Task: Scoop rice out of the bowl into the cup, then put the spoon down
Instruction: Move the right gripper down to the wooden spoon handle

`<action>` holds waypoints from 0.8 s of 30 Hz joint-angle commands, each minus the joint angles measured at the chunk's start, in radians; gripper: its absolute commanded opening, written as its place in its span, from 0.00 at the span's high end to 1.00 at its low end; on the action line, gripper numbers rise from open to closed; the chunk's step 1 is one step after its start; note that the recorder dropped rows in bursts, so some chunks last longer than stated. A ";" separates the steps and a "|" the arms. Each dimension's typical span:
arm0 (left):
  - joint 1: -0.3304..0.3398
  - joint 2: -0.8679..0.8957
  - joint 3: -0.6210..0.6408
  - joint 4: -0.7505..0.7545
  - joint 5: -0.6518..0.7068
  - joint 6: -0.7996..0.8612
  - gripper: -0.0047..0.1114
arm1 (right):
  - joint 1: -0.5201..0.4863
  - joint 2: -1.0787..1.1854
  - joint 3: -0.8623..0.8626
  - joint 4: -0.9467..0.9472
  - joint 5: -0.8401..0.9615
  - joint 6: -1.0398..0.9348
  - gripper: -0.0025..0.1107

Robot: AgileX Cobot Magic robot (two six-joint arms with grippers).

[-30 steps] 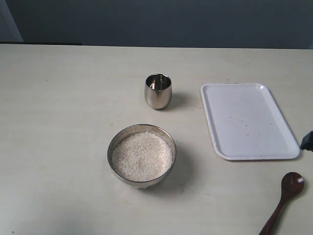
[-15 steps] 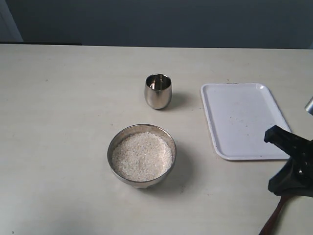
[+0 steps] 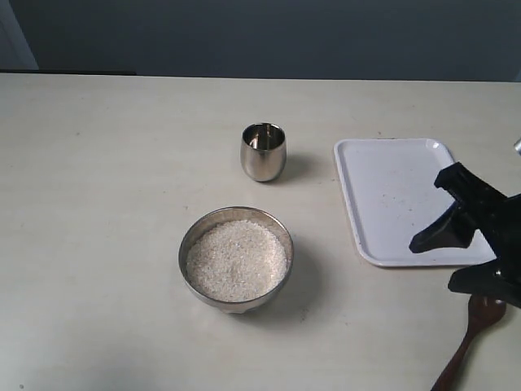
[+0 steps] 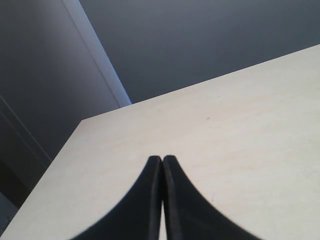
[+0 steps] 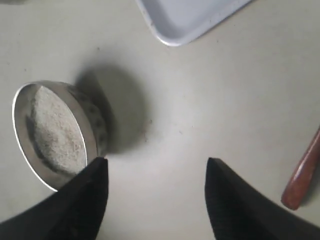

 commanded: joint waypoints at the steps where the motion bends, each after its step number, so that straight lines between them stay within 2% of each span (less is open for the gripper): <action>1: -0.002 -0.005 -0.002 0.000 -0.003 -0.006 0.96 | 0.003 0.023 0.002 -0.084 0.020 0.163 0.49; 6: -0.002 -0.005 -0.002 0.000 -0.003 -0.006 0.96 | 0.003 0.072 0.002 -0.359 0.149 0.349 0.49; 16: -0.002 -0.005 -0.002 0.000 -0.003 -0.006 0.96 | 0.003 0.089 0.048 -0.350 0.080 0.376 0.49; 24: -0.002 -0.005 -0.002 0.000 -0.003 -0.006 0.96 | 0.003 0.171 0.133 -0.232 -0.020 0.318 0.49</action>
